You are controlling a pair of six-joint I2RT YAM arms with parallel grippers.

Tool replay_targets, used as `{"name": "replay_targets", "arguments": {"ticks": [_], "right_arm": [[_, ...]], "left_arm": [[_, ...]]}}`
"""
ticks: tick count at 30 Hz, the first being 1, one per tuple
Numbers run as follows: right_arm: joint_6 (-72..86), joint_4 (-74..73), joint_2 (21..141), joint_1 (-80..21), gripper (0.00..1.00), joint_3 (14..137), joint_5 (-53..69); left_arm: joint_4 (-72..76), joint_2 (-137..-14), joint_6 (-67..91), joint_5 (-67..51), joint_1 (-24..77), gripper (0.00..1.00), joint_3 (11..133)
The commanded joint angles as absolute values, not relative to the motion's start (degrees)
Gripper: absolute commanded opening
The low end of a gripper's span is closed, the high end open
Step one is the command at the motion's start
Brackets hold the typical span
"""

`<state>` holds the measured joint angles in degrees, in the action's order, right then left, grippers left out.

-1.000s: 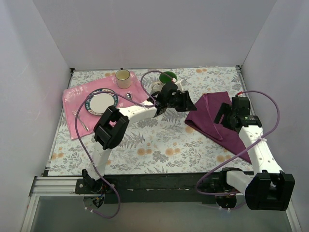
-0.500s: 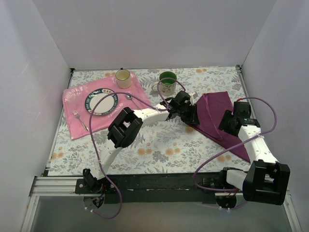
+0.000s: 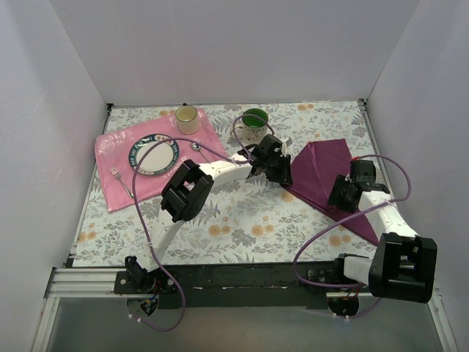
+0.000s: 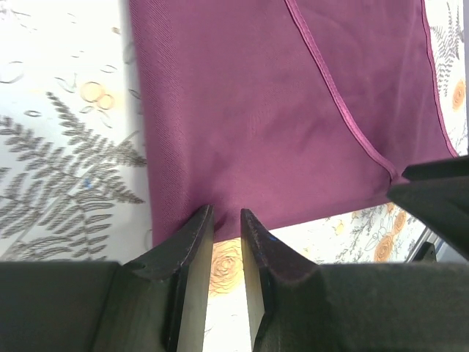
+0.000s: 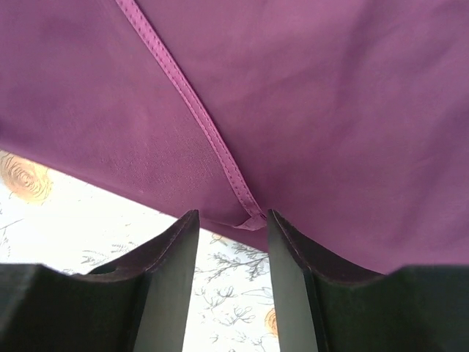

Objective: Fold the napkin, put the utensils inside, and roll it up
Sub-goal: Fold the napkin

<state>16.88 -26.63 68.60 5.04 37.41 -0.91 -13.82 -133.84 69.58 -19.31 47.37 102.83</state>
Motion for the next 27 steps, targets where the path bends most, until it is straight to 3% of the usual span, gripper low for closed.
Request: {"name": "replay_targets", "arguments": {"ticks": [1,14,27], "right_arm": [[17.7,-24.9,66.8,4.9,0.49,37.0,3.1],[17.4,-23.7,69.2,4.7,0.44,39.7,4.4],[20.8,-21.4,69.8,4.7,0.41,33.0,1.3]], "left_arm": [[-14.7,-130.8,68.5,-19.2,46.8,0.21,103.6],[-12.2,-127.5,74.4,-26.3,46.8,0.24,107.5],[-14.2,-127.7,71.1,-22.5,46.8,0.23,105.5]]}}
